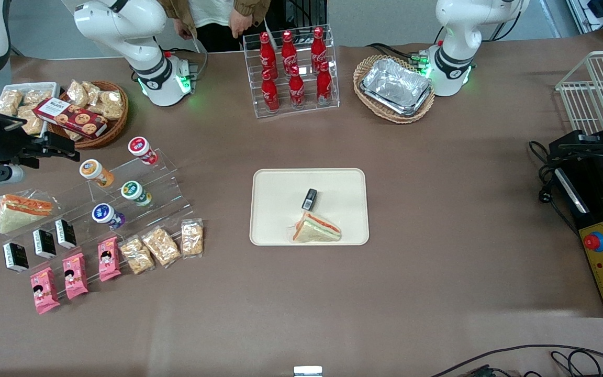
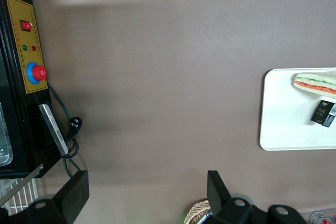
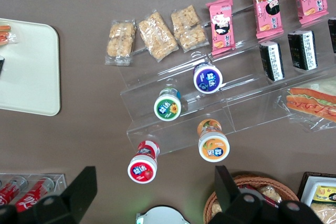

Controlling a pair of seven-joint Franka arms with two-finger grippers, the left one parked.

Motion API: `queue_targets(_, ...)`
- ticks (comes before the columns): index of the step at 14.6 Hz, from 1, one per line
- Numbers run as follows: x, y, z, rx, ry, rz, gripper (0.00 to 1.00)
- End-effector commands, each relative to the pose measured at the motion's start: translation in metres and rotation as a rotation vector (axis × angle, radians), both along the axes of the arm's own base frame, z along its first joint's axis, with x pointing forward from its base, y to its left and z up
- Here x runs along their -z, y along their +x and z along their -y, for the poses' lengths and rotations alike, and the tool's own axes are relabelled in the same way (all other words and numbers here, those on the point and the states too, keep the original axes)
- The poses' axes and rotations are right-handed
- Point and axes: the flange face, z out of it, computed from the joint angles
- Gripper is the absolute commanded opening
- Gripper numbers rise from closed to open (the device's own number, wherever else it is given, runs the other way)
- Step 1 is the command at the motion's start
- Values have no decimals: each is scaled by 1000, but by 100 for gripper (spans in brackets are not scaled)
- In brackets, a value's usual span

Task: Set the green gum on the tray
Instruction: 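Move the right gripper toward the green-labelled bottle on the acrylic rack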

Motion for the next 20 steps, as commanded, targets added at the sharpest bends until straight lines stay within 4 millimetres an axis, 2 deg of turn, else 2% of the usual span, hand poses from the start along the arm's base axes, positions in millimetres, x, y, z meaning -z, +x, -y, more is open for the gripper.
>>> queue_targets(1, -5, 2, 4, -8, 6, -2, 100)
queue_targets(9, -11, -2, 0, -8, 7, 4, 100)
queue_targets(13, -4, -18, -3, -6, 9, -29, 100)
queue_targets(15, 7, -35, -5, -7, 14, 9, 100)
queue_targets(17, 28, -50, -7, -9, 18, 33, 100)
queue_targets(20, 72, -62, -20, -28, 19, 71, 100)
